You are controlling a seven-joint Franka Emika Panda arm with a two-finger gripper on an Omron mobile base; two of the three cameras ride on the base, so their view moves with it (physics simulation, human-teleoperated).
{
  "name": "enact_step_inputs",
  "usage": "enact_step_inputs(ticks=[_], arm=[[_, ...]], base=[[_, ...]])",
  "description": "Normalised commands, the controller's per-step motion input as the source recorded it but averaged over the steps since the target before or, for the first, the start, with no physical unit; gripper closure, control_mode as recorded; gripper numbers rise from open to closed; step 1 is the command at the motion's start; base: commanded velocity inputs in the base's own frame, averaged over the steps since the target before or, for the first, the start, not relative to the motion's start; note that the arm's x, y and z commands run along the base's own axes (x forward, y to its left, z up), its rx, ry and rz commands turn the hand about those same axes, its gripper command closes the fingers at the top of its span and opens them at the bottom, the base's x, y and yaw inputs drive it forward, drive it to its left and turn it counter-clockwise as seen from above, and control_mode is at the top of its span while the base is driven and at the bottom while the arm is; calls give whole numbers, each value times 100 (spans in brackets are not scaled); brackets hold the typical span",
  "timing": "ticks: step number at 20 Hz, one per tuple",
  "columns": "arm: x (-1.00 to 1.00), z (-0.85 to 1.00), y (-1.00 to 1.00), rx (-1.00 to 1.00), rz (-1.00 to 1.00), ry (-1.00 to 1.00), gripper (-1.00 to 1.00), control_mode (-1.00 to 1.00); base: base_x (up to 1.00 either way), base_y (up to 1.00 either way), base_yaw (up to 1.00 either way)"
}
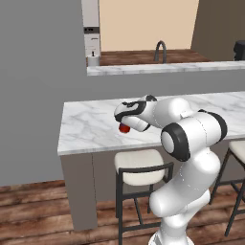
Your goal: Four empty soda cans are scattered around the kitchen. Gather all the cans and cluster them next to the stove for recycling.
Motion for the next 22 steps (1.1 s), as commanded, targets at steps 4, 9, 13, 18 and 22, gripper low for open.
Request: enact_step_inputs(ticks=[4, 9, 13, 18, 22], arm=[[0, 0, 0, 0, 0, 0, 100, 100], [0, 0, 0, 0, 0, 0, 100, 100], [0, 0, 0, 0, 0, 0, 100, 100], [0, 0, 0, 0, 0, 0, 100, 100], [0, 0, 0, 0, 0, 0, 100, 100]], base=[[0, -39, -6], [0, -37, -8], [0, -38, -8], [0, -41, -6], [0, -51, -2]])
